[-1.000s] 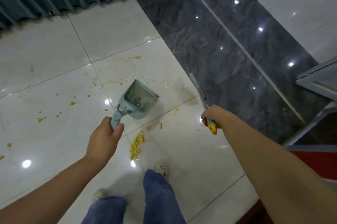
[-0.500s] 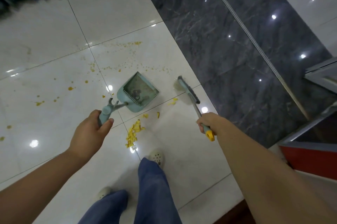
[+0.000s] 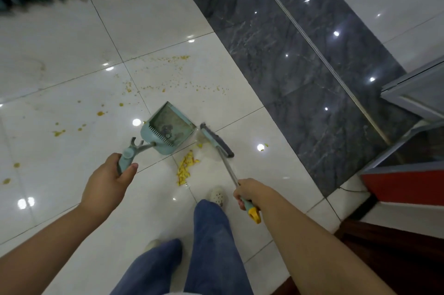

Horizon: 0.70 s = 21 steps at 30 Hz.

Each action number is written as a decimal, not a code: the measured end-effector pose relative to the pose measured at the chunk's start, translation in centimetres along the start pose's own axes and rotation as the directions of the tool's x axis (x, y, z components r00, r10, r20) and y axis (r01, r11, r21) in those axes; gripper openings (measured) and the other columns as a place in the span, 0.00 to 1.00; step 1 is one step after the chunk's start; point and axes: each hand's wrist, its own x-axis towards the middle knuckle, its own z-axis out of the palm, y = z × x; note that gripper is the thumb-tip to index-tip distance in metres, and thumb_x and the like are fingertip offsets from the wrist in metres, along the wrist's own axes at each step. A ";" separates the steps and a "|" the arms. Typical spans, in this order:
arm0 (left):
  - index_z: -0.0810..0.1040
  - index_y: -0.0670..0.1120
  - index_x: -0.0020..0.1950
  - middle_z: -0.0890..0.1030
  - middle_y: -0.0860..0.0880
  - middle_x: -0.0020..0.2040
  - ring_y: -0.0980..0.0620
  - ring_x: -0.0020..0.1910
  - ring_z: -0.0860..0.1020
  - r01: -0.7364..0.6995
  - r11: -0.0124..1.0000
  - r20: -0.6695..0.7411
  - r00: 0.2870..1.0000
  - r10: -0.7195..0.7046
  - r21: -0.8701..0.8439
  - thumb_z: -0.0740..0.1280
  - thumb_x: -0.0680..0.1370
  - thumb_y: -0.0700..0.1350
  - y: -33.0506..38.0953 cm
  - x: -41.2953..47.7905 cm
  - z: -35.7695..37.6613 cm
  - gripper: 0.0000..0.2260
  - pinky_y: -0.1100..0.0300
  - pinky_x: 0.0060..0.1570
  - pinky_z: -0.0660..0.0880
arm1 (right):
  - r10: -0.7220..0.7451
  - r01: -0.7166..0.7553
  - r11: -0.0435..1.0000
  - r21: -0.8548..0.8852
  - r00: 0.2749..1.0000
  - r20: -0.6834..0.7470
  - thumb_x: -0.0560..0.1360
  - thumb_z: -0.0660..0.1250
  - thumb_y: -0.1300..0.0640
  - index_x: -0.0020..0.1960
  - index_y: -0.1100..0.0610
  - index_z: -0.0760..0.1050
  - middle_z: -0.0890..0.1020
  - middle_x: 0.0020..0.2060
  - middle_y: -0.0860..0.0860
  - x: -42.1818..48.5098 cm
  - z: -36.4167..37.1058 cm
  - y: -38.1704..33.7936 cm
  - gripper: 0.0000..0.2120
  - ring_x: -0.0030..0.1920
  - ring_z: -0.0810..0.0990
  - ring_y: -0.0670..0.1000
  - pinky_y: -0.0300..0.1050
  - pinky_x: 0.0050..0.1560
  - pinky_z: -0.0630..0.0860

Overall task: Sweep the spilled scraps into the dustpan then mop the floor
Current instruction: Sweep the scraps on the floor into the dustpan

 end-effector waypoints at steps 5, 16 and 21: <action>0.70 0.42 0.46 0.74 0.45 0.33 0.45 0.34 0.72 0.026 1.000 0.034 0.999 -0.026 -0.004 0.62 0.79 0.47 -6.1 -2.7 -3.7 0.09 0.56 0.31 0.64 | 0.028 -0.022 0.995 -0.095 0.998 0.059 0.76 0.60 0.65 0.41 0.62 0.71 0.73 0.32 0.57 -3.1 8.0 0.3 0.06 0.30 0.69 0.51 0.46 0.42 0.71; 0.70 0.43 0.46 0.73 0.51 0.34 0.53 0.33 0.70 0.019 0.996 0.093 0.996 -0.011 -0.085 0.63 0.79 0.47 -10.4 -5.7 -5.6 0.08 0.61 0.30 0.63 | 0.026 -0.018 0.918 0.396 1.000 -0.014 0.76 0.59 0.73 0.73 0.57 0.63 0.73 0.37 0.58 -10.6 9.0 3.7 0.27 0.28 0.68 0.49 0.32 0.19 0.68; 0.70 0.43 0.46 0.72 0.51 0.33 0.56 0.32 0.70 -0.010 0.999 0.132 0.991 0.016 -0.050 0.62 0.79 0.47 -8.6 -6.3 -3.8 0.08 0.61 0.29 0.62 | 0.058 0.017 0.876 0.482 0.989 -0.138 0.77 0.58 0.73 0.73 0.60 0.64 0.73 0.39 0.59 -9.9 5.5 6.1 0.26 0.29 0.67 0.50 0.31 0.18 0.68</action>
